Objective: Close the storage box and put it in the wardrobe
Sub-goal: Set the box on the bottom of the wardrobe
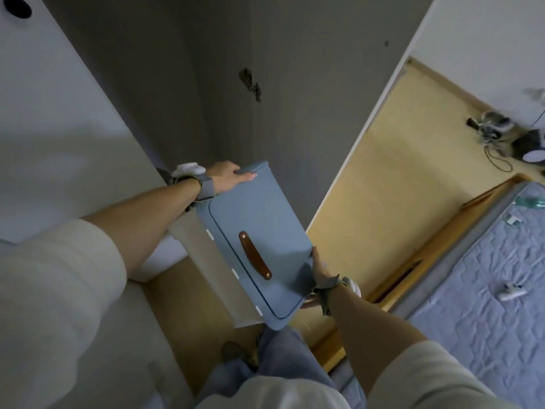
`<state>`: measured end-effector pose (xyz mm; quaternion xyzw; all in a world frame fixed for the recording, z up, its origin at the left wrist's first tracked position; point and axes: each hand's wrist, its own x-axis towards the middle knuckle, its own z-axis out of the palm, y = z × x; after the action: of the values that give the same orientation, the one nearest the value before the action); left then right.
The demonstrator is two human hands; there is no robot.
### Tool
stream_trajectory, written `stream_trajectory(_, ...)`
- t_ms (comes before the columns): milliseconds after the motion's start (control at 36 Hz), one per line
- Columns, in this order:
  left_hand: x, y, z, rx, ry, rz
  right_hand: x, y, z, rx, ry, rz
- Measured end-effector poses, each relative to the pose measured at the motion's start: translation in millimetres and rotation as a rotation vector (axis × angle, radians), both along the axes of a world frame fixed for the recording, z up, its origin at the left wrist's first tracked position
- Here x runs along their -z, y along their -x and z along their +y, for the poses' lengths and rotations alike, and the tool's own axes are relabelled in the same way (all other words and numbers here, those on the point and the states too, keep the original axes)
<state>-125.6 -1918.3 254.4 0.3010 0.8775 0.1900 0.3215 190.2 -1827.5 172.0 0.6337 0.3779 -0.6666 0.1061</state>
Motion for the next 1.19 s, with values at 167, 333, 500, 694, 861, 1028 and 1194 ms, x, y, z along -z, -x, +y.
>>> stream_trajectory(167, 22.8, 49.0, 25.0, -0.038, 0.039, 0.033, 11.0, 43.4, 14.3, 0.080, 0.082, -0.048)
stream_trajectory(333, 53.3, 89.2, 41.0, -0.038, 0.154, 0.108, 37.4, 83.1, 29.8, 0.117, -0.009, -0.066)
stream_trajectory(500, 105.5, 156.4, 49.3, -0.088, 0.182, 0.132, 88.1, 135.8, 42.1, -0.060, -0.199, -0.114)
stream_trajectory(694, 178.5, 213.7, 59.8, -0.159, 0.145, 0.060, 139.1, 190.7, 44.3, -0.124, -0.237, -0.253)
stream_trajectory(861, 225.9, 291.1, 53.8, -0.159, 0.134, 0.091, 198.8, 279.2, 30.8, 0.019, -0.251, -0.258)
stream_trajectory(1028, 257.2, 353.8, 58.4, -0.150, 0.193, 0.169, 202.6, 363.3, 27.8, 0.116, -0.318, -0.268)
stream_trajectory(1194, 296.0, 406.1, 65.4, -0.210, 0.230, 0.198, 235.3, 419.9, 32.5, 0.079, -0.432, -0.249)
